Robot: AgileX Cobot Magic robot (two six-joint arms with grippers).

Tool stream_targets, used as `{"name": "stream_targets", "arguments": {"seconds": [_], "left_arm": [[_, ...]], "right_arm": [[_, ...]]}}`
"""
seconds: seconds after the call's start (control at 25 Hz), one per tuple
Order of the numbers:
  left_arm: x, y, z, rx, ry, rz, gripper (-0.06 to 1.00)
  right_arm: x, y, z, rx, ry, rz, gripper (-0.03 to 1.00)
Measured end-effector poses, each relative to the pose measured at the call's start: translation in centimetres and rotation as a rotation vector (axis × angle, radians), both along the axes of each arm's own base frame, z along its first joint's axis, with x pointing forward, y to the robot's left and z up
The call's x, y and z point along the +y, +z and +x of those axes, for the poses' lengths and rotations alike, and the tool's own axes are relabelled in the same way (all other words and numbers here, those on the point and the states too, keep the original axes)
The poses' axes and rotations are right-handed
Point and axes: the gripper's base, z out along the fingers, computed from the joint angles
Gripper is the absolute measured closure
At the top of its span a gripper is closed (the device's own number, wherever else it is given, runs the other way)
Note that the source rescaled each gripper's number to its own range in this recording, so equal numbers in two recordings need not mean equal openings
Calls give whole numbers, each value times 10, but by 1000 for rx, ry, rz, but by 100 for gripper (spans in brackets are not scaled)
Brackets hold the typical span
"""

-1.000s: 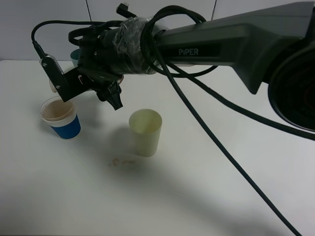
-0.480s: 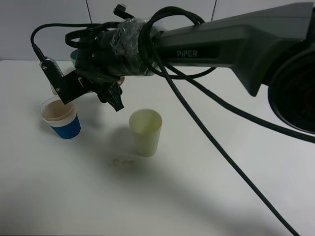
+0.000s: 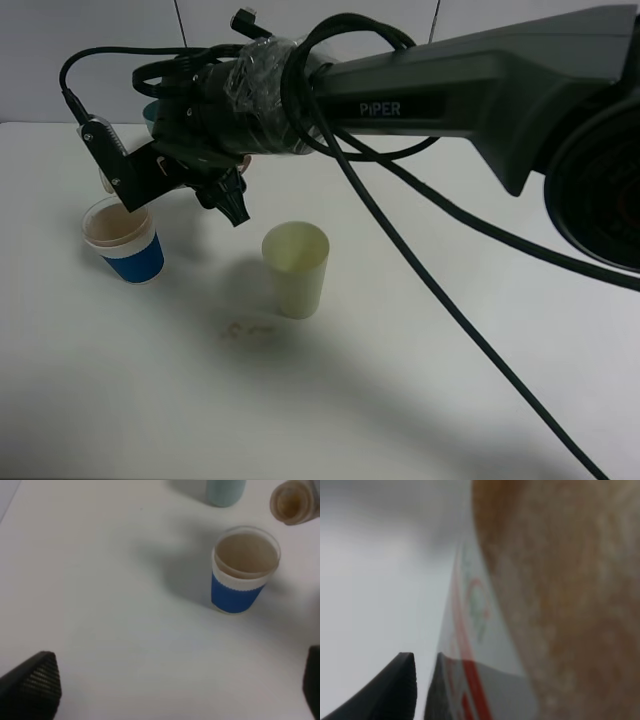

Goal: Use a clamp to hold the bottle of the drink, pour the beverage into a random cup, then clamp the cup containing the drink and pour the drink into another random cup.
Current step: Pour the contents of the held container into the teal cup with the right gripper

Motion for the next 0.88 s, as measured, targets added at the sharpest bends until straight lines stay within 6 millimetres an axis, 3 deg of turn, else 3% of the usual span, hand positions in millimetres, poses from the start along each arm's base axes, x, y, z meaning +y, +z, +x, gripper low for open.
{"name": "stream_targets", "arguments": {"seconds": [0.88], "left_arm": [[0, 0, 0, 0, 0, 0, 1]], "right_arm": [[-2, 3, 1, 15, -65, 21, 95]]}}
